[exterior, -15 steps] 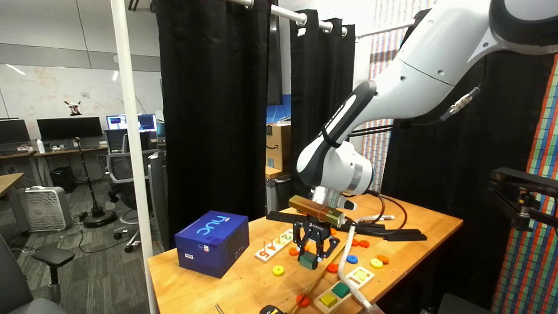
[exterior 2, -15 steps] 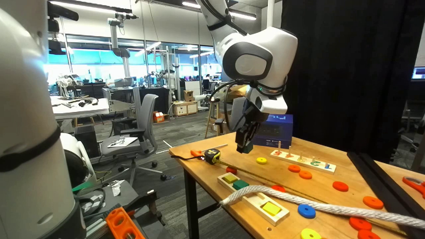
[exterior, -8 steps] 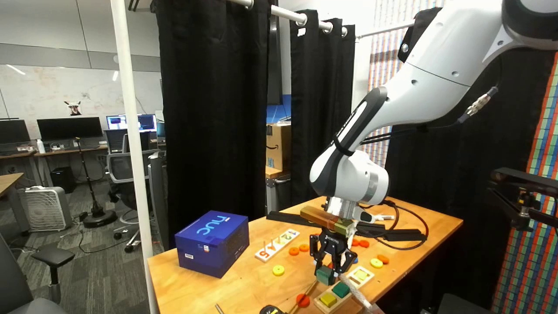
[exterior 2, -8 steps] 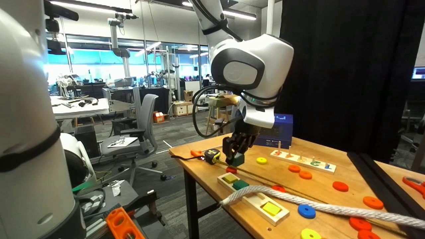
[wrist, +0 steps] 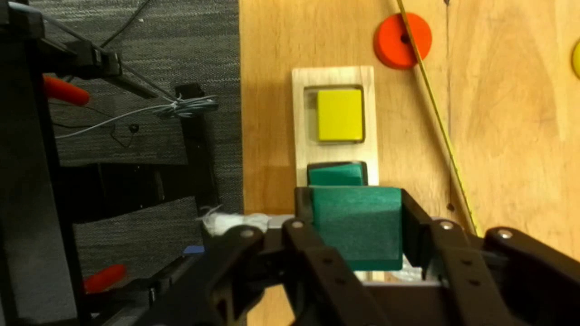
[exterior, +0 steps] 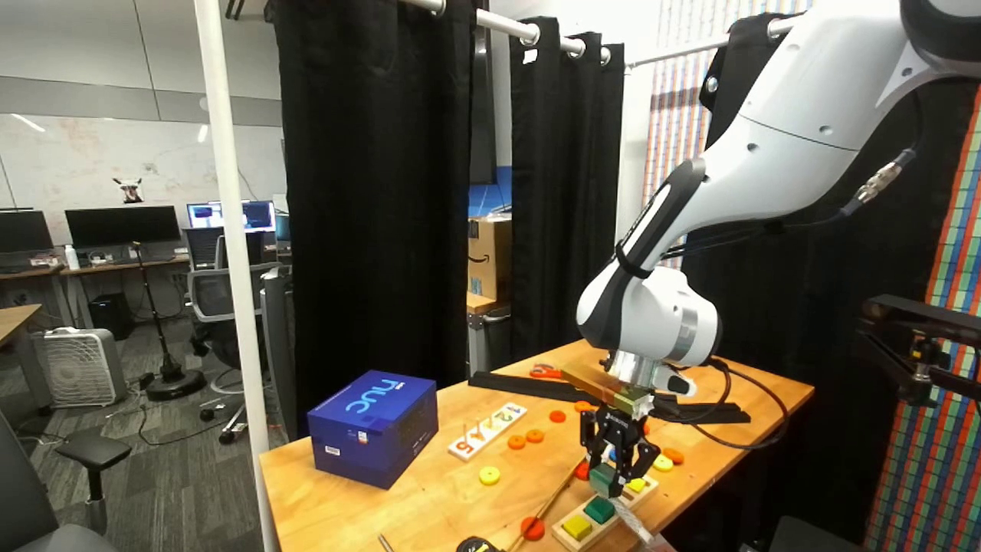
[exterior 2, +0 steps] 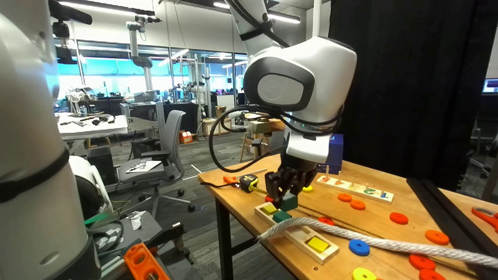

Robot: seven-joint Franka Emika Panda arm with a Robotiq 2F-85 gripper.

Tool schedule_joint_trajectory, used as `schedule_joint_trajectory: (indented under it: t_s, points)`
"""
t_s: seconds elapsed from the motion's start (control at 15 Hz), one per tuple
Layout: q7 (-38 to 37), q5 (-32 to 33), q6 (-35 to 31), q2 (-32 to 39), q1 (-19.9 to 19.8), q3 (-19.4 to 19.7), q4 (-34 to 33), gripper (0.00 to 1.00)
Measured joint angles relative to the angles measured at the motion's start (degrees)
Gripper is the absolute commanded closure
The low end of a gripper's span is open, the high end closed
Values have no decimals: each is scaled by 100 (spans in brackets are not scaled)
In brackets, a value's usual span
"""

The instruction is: Put the square on the wooden object.

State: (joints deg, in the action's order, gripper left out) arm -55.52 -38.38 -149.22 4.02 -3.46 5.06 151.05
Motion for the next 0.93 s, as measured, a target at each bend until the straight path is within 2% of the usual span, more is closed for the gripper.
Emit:
schedule_joint_trajectory:
  t_s: [0.4,0.93]
  points:
    - [12,-1,-208,-4,-256,194,92,79]
    - [12,-1,-314,4,-220,133,76,79]
